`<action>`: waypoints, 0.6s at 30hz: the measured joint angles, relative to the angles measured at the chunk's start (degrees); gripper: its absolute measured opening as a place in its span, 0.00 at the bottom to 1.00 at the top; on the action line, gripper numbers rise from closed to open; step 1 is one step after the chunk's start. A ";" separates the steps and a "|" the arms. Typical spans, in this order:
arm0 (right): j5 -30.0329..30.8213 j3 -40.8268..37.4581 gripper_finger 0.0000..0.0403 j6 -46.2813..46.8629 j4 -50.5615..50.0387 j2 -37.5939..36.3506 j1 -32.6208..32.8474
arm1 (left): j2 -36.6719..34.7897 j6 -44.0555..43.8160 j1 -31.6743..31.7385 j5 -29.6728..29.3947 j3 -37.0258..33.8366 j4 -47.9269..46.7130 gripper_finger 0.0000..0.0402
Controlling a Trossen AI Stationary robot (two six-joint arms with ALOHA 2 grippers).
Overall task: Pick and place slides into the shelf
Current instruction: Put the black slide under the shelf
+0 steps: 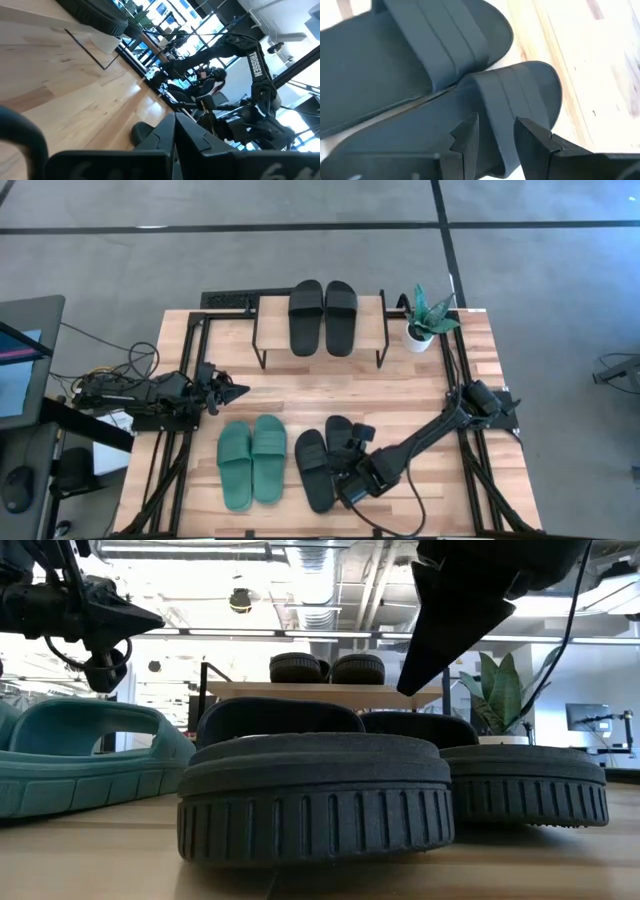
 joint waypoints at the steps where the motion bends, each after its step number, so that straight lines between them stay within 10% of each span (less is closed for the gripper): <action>1: -0.01 0.00 0.28 -0.07 -0.46 0.00 0.00 | 0.00 0.17 0.00 0.01 0.00 0.00 0.00; 18: 0.09 -3.04 0.24 -2.21 0.78 -0.04 -0.07 | 0.00 0.95 0.00 0.02 0.00 0.00 0.00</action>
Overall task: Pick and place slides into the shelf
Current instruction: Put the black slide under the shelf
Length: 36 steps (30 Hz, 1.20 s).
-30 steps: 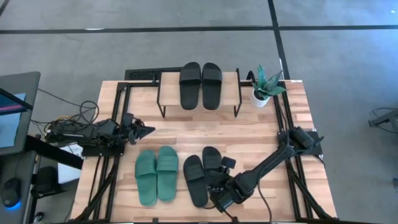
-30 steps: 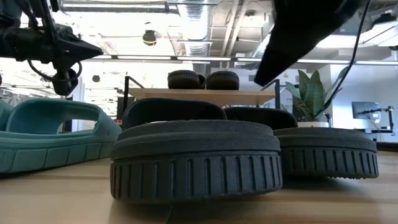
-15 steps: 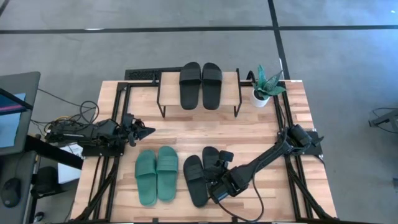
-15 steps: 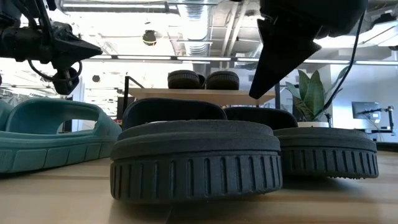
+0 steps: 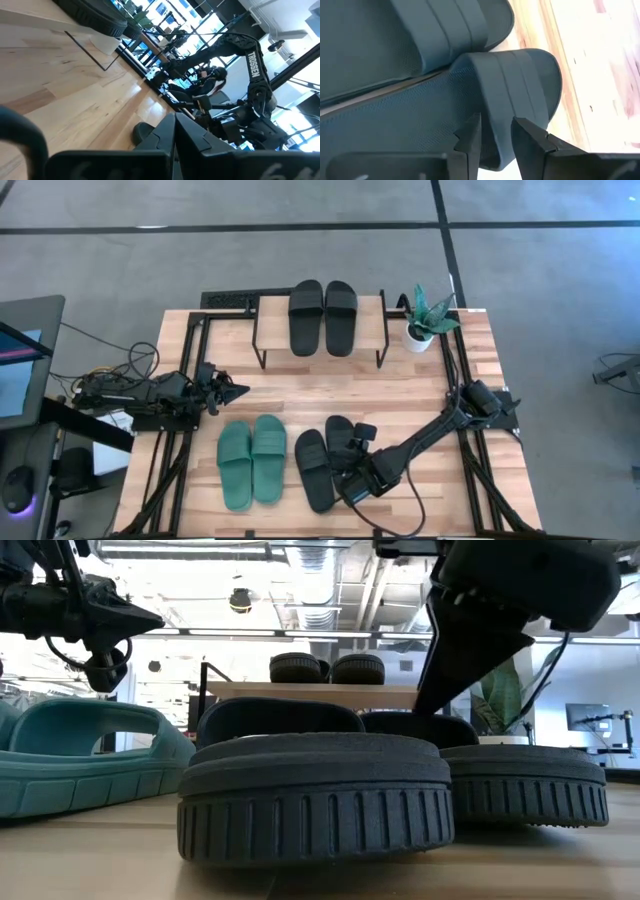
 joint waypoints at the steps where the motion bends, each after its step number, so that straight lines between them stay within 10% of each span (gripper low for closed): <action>1: -0.04 0.00 0.23 -0.84 0.34 0.00 -0.20 | 0.00 0.00 0.00 0.00 0.00 0.00 0.00; 36: 0.80 -1.84 0.14 -5.93 2.67 -0.07 -4.01 | 0.00 -2.08 0.01 1.01 -0.04 0.00 0.00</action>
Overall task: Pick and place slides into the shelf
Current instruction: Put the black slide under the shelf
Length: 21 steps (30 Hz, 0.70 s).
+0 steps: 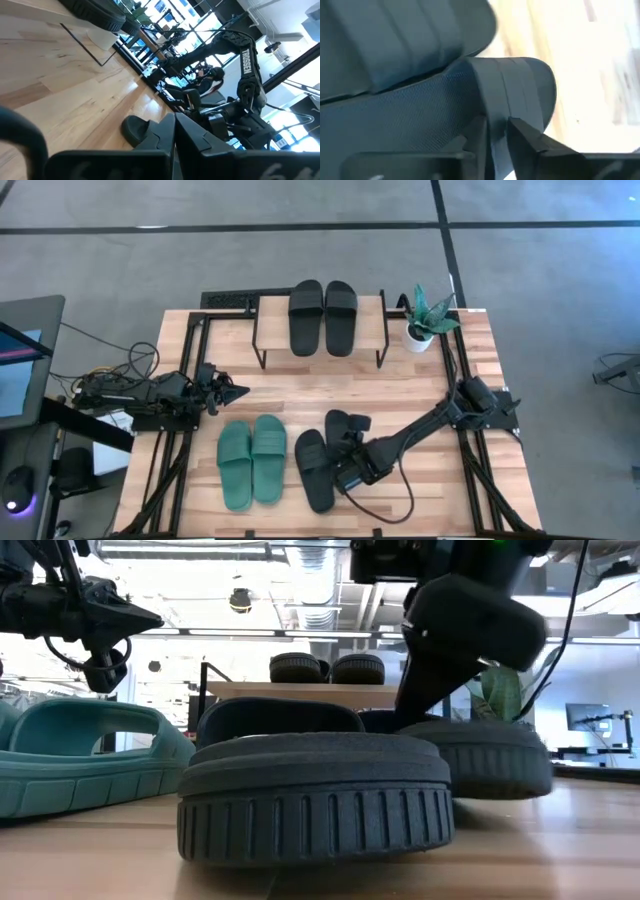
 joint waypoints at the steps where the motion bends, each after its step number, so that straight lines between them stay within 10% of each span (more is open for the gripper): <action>1: 0.36 0.00 0.10 0.52 -0.34 0.00 -0.25 | 0.02 -0.02 -0.01 0.00 0.00 0.00 0.00; 21: 5.92 0.11 0.00 8.72 -10.37 -1.14 -1.03 | 0.02 -0.28 0.01 -0.17 0.00 -0.04 0.00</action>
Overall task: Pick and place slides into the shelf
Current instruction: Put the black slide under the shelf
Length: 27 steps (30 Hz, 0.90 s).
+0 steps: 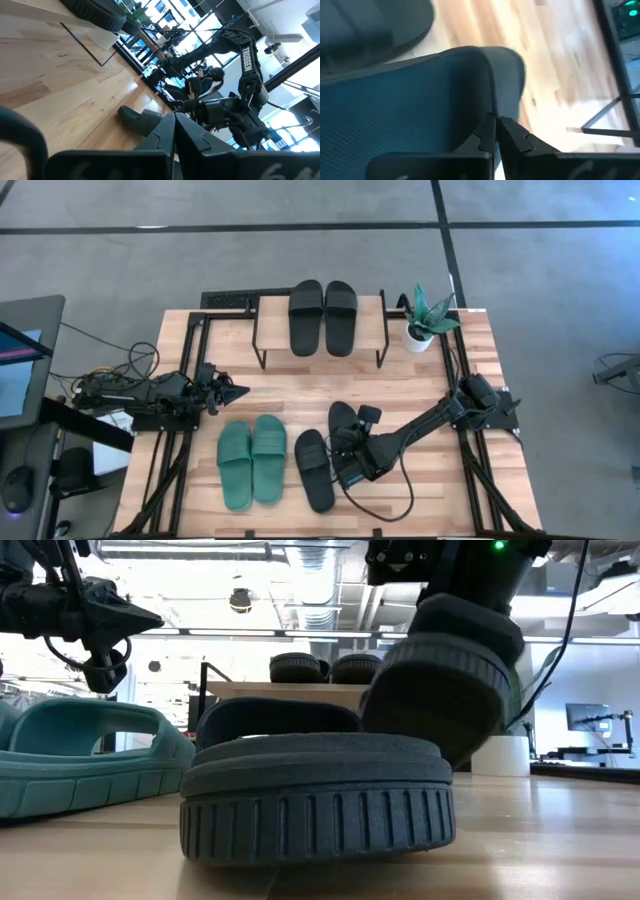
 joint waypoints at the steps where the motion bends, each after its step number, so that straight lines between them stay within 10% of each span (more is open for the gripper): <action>1: 0.71 0.05 0.00 0.36 -0.01 -0.05 -0.02 | 0.00 0.02 -0.01 -0.12 0.00 -0.01 0.00; 27: 4.93 0.85 0.00 0.97 -14.16 -4.26 -2.60 | 1.22 1.55 -0.02 -0.66 0.00 -0.07 0.00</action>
